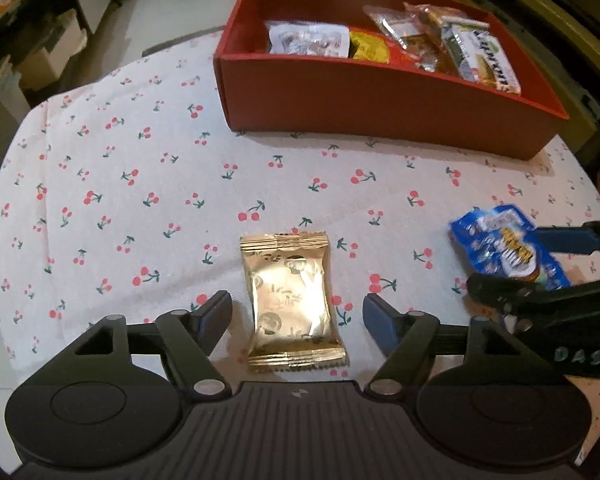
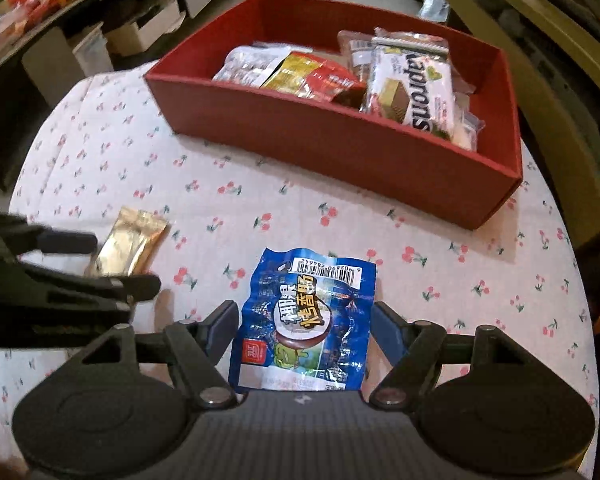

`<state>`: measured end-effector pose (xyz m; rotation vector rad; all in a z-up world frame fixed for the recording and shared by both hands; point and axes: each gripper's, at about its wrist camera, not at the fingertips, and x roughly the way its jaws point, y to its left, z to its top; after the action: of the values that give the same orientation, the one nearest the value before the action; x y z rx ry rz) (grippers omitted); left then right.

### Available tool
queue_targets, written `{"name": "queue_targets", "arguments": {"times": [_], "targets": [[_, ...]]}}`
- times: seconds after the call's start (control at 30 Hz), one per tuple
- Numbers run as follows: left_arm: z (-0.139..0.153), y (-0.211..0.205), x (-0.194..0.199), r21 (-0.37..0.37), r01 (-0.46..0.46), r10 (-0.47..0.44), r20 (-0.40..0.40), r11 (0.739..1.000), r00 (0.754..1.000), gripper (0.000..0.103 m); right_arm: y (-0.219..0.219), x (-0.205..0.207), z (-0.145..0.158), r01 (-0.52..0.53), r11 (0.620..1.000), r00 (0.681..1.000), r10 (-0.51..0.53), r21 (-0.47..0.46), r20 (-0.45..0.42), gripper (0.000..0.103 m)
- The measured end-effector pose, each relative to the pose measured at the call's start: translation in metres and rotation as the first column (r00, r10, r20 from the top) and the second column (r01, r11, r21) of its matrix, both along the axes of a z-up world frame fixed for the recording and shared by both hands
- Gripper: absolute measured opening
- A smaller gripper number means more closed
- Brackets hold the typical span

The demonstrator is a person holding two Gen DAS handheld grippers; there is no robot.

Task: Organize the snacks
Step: 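Grasp the gold foil pack with the left gripper while the right grasps the blue sausage pack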

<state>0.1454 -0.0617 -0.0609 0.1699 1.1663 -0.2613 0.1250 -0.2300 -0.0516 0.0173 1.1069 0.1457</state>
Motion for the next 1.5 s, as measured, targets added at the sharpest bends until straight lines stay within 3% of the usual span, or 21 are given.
{"name": "queue_targets", "arguments": {"times": [0.1, 0.2, 0.27, 0.37, 0.57, 1.5], "targets": [[-0.003, -0.003, 0.002, 0.027, -0.007, 0.007, 0.016, 1.0, 1.0, 0.075, 0.0, 0.006, -0.001, -0.003, 1.0, 1.0, 0.003, 0.011, -0.003, 0.079], [-0.001, -0.007, -0.002, 0.036, 0.002, -0.003, 0.028, 0.999, 1.0, 0.063, 0.004, 0.01, -0.004, -0.021, 1.0, 1.0, 0.021, 0.002, -0.009, 0.079], [0.001, -0.01, -0.006, 0.027, 0.014, -0.015, 0.02, 1.0, 1.0, 0.049, 0.007, 0.01, -0.005, -0.034, 0.999, 0.999, 0.034, -0.01, -0.013, 0.079], [0.003, -0.015, -0.013, 0.028, 0.028, -0.029, 0.018, 0.999, 0.999, 0.047, 0.01, 0.006, -0.005, -0.055, 0.998, 0.998, 0.055, -0.026, -0.011, 0.079], [0.009, -0.016, -0.02, 0.013, 0.033, -0.033, 0.028, 0.999, 0.999, 0.046, 0.007, -0.003, 0.001, -0.056, 0.998, 0.998, 0.057, -0.031, 0.017, 0.078], [0.061, -0.024, -0.024, -0.005, 0.061, -0.058, 0.219, 0.998, 0.974, 0.045, -0.01, -0.018, 0.049, 0.032, 0.999, 0.981, -0.036, 0.022, 0.191, 0.079]]}}
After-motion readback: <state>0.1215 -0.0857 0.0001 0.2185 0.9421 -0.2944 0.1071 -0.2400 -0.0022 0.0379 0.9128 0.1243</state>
